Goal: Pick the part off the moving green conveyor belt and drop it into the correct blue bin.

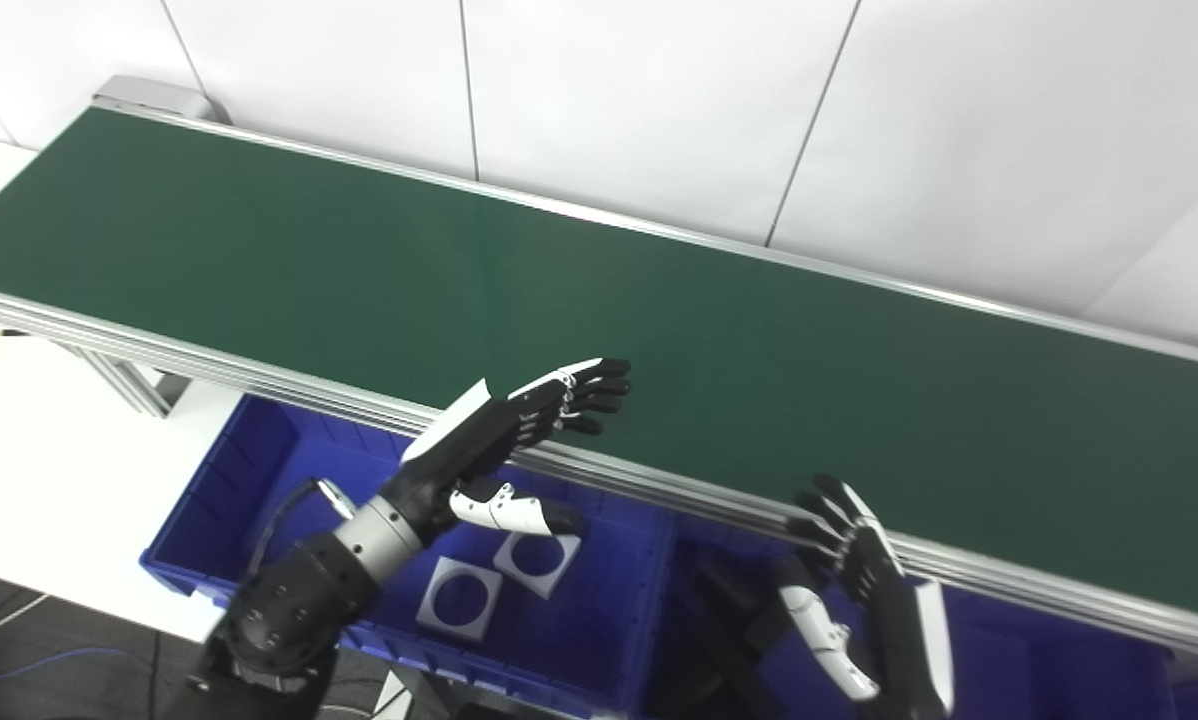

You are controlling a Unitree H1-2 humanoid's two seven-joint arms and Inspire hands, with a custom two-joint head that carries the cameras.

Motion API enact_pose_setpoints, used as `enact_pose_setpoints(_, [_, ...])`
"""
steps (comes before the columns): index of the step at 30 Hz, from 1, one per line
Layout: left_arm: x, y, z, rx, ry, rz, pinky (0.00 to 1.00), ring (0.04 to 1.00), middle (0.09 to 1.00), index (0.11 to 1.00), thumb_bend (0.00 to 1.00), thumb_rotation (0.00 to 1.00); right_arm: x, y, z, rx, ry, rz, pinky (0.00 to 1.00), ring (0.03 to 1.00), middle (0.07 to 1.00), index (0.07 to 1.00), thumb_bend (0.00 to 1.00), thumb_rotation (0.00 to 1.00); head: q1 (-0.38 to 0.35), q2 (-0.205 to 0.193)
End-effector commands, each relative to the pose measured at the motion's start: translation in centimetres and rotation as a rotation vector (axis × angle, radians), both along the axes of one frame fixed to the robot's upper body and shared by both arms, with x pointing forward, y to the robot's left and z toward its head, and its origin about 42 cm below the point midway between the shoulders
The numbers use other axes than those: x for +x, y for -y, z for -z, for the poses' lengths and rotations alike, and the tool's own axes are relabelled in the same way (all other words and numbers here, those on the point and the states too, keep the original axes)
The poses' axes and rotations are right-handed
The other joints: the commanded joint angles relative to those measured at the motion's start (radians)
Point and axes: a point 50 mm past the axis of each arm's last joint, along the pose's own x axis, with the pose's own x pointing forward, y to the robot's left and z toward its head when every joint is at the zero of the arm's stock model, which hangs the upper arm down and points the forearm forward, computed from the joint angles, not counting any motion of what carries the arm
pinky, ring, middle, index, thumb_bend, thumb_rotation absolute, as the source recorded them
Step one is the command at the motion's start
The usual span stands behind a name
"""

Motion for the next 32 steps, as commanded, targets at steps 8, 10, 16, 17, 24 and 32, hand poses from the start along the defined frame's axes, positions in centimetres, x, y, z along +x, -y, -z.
enact_pose_setpoints(8, [1.6,-0.8,3.9,-0.107,-0.028,0.028,0.80,0.826,0.844,0.881,0.79,0.82,0.3,-3.6,0.0,0.046,0.068,0.013,0.68,0.763,0.813,0.857,0.52,0.53,-0.261,-0.004])
enact_pose_setpoints(10, [1.8,-1.5,4.2,-0.108,-0.027,0.026,0.81,0.827,0.843,0.872,0.77,0.80,0.5,-4.1,0.2,0.041,0.069,0.017,0.68,0.764,0.811,0.859,0.52,0.55,-0.285,0.007])
enact_pose_setpoints(16, [2.0,-3.3,4.6,-0.106,-0.038,0.023,0.81,0.826,0.845,0.869,0.79,0.77,1.0,-5.3,0.5,0.055,0.068,0.020,0.71,0.780,0.822,0.874,0.54,0.62,-0.336,0.037])
enact_pose_setpoints(17, [2.0,-3.6,4.7,-0.112,-0.043,0.018,0.81,0.827,0.845,0.868,0.79,0.77,1.1,-5.4,0.6,0.058,0.069,0.019,0.71,0.781,0.823,0.875,0.53,0.62,-0.335,0.044])
enact_pose_setpoints(24, [2.1,-4.5,4.9,-0.133,-0.052,0.003,0.79,0.821,0.845,0.864,0.82,0.73,1.2,-5.3,0.4,0.057,0.072,0.023,0.70,0.779,0.824,0.878,0.54,0.66,-0.289,0.070])
enact_pose_setpoints(32, [1.2,-3.6,4.0,-0.111,-0.013,-0.026,0.78,0.807,0.830,0.860,0.84,0.71,0.5,-4.1,-0.2,0.057,0.079,0.032,0.69,0.778,0.823,0.876,0.54,0.66,-0.214,0.077])
